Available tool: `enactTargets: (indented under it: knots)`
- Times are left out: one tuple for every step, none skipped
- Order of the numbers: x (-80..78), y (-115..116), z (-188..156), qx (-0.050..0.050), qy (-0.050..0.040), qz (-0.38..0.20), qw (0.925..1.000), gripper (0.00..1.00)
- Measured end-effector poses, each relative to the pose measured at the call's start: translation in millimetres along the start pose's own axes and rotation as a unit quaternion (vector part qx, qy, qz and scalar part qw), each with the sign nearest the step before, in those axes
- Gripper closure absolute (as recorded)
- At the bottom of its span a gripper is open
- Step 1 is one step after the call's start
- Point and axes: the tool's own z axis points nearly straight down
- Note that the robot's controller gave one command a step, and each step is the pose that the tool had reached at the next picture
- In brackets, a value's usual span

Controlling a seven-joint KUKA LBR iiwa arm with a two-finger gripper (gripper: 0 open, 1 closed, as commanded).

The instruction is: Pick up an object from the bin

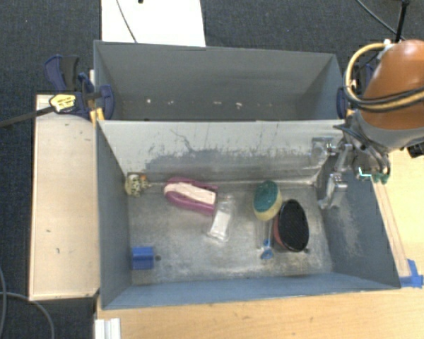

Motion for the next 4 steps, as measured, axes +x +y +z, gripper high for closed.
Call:
enactTargets:
  knots:
    - [-0.6, 56, 89, -0.001, -0.0004, 0.088, 0.9961, 0.0]
    - [51.1, 47, 122, -0.002, -0.0085, 0.119, 0.9929, 0.0]
    - [49.4, 49, 120, -0.003, -0.008, 0.114, 0.9934, 1.0]
    - [49.7, 34, 29, 0.0, -0.0074, 0.104, 0.9945, 1.0]
